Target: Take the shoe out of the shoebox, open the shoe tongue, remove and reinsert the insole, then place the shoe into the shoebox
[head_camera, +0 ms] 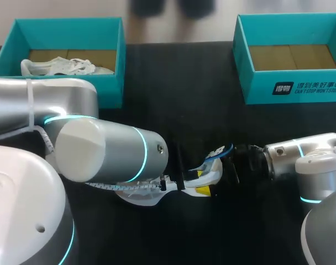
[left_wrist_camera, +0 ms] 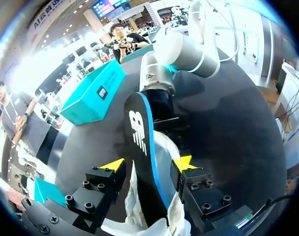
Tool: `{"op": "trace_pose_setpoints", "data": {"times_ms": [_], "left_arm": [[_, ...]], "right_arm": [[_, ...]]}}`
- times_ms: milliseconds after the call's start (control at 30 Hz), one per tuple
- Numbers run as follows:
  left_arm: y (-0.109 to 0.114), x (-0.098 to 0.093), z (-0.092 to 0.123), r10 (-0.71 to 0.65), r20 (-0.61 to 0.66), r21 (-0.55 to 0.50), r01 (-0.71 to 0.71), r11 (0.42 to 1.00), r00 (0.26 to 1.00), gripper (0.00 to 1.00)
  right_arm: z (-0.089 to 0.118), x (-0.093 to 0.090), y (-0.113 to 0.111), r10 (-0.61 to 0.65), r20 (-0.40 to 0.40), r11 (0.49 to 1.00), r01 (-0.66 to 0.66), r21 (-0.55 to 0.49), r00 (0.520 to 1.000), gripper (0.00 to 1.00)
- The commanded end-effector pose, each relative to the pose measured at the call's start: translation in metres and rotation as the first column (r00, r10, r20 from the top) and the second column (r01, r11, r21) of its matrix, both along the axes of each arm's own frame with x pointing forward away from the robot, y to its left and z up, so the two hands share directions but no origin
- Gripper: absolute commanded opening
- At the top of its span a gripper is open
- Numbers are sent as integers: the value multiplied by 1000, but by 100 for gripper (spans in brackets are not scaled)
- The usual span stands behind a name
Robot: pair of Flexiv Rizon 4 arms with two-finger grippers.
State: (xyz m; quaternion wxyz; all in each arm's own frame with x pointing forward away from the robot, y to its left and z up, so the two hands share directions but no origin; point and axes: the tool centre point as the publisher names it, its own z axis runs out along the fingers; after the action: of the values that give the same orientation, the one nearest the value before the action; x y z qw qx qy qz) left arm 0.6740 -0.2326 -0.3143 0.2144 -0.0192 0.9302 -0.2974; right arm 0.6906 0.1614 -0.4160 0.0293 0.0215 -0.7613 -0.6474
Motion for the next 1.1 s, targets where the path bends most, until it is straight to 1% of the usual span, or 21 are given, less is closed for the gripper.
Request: {"op": "trace_pose_setpoints", "data": {"times_ms": [33, 167, 233, 400, 600, 633, 667, 767, 967, 1100], "left_arm": [[-9, 5, -12, 8, -1, -10, -8, 1000, 1000, 58], [-12, 10, -20, 8, -4, -16, -8, 1000, 1000, 56], [-13, 12, -23, 7, -6, -19, -7, 1000, 1000, 52], [-16, 19, -28, 3, -7, -23, -4, 1000, 1000, 46], [-23, 23, -32, -7, -5, -27, 6, 1000, 1000, 42], [-23, 23, -32, -10, -9, -33, 10, 999, 1000, 39], [-24, 23, -32, -10, -9, -34, 10, 999, 1000, 33], [-27, 22, -32, -16, -17, -46, 15, 999, 1000, 0], [-31, 23, -31, -13, -28, -53, 11, 999, 1000, 0], [-31, 26, -27, -11, -55, -69, 8, 998, 998, 0]], "right_arm": [[0, -1, 1, 0, 0, 1000, 0, -3, 1000, 0], [0, -1, 1, 0, 0, 1000, 0, -3, 1000, 0], [0, -1, 1, 0, 0, 1000, 0, -3, 1000, 0], [0, -1, 1, 0, 0, 1000, 0, -3, 1000, 0], [0, -1, 1, 0, 0, 1000, 0, -3, 1000, 0], [0, -1, 1, 0, 0, 1000, 0, -3, 1000, 0], [0, -1, 1, 0, 0, 1000, 0, -3, 1000, 0], [0, -1, 1, 0, 0, 1000, 0, -3, 1000, 0], [0, -1, 1, 0, 0, 1000, 0, -3, 1000, 0], [0, -1, 1, 0, 0, 1000, 0, -3, 1000, 0]]}}
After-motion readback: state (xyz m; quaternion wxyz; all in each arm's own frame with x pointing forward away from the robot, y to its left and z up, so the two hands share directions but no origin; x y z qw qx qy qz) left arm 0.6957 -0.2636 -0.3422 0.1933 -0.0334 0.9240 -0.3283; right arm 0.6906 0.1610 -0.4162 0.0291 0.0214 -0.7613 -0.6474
